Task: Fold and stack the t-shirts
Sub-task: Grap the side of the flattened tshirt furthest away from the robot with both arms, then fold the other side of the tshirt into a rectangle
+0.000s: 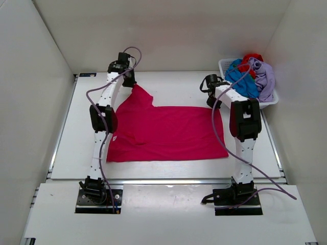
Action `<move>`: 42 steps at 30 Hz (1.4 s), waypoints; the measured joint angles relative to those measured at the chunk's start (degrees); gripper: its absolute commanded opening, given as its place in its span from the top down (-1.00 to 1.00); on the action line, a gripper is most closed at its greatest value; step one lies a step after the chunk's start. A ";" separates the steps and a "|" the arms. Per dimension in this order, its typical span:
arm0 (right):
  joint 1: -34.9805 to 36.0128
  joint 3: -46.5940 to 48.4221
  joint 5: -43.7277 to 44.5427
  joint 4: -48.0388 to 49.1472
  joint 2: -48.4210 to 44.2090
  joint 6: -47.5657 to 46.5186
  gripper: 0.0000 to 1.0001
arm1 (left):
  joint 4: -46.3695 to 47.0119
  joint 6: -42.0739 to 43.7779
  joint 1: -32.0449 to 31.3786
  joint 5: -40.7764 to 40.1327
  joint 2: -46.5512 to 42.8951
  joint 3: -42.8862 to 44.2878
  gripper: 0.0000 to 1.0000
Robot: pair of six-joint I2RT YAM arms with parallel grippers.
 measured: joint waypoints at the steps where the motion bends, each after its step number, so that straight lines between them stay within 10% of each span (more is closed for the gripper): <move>1: -0.15 -0.83 -0.48 1.01 -0.50 -0.50 1.00 | -0.07 0.04 0.28 0.42 -1.16 -0.48 1.00; 15: -0.42 -17.25 -6.49 13.92 -12.68 -9.73 1.00 | -4.33 3.26 -2.12 1.01 -28.83 -25.20 1.00; 28: -1.73 -37.33 -14.93 25.49 -29.66 -12.41 1.00 | 9.70 0.44 -3.63 -2.03 -59.74 -84.80 1.00; 42: -3.48 -46.69 -19.87 29.16 -40.65 -13.11 1.00 | 15.72 -2.45 -3.65 -1.20 -81.15 -93.85 1.00</move>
